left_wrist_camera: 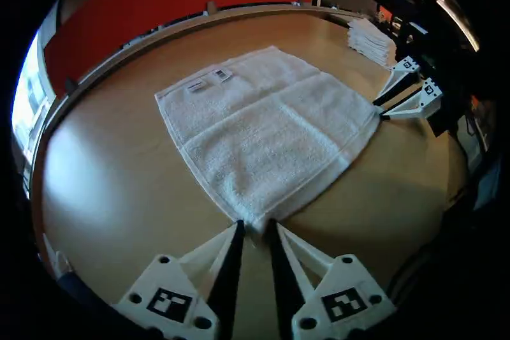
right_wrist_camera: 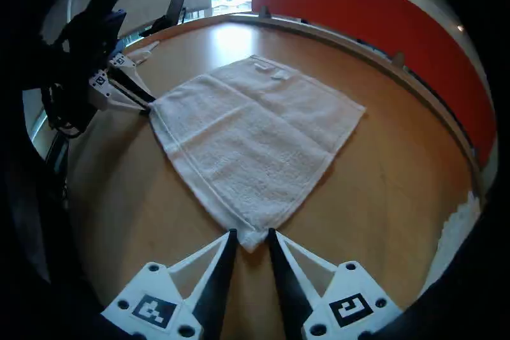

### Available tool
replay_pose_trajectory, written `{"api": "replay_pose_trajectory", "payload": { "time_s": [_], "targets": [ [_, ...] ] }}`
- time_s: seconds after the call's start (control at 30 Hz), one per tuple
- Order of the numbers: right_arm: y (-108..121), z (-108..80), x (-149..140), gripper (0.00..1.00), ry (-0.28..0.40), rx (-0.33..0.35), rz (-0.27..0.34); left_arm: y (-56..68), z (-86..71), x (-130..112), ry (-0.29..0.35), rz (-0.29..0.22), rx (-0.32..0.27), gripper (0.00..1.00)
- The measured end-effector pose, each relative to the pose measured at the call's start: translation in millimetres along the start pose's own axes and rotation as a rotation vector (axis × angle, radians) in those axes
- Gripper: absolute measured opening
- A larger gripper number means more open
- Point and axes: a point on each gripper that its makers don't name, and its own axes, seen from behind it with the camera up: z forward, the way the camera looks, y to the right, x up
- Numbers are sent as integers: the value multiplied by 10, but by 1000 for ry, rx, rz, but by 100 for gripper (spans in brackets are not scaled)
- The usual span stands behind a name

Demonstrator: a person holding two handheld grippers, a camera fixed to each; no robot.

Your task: Fold towel

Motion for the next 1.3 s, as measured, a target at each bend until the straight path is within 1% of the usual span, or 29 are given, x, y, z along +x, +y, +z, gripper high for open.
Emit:
{"api": "replay_pose_trajectory", "payload": {
  "time_s": [0.07,0.27,0.5,0.7,0.8,0.9,1.07,1.3],
  "targets": [
    [-7,-3,1,25,0,0,4,10,0,2,2,-6,5,22],
    [-34,-12,3,16,0,4,16,29,-7,8,3,-6,9,18],
    [-87,-55,76,13,19,6,13,18,-7,11,-1,-30,10,17],
    [-76,-115,126,13,31,-5,13,26,-21,5,-15,-30,14,13],
    [-64,-157,165,13,40,-10,14,46,-52,3,-23,-44,8,12],
    [-42,-219,215,13,52,-20,13,68,-116,28,-20,-66,2,12],
    [17,-363,337,13,82,-42,16,95,-271,163,10,-97,2,12],
    [82,-596,561,13,130,-69,21,85,-517,409,46,-110,15,11]
  ]
}}
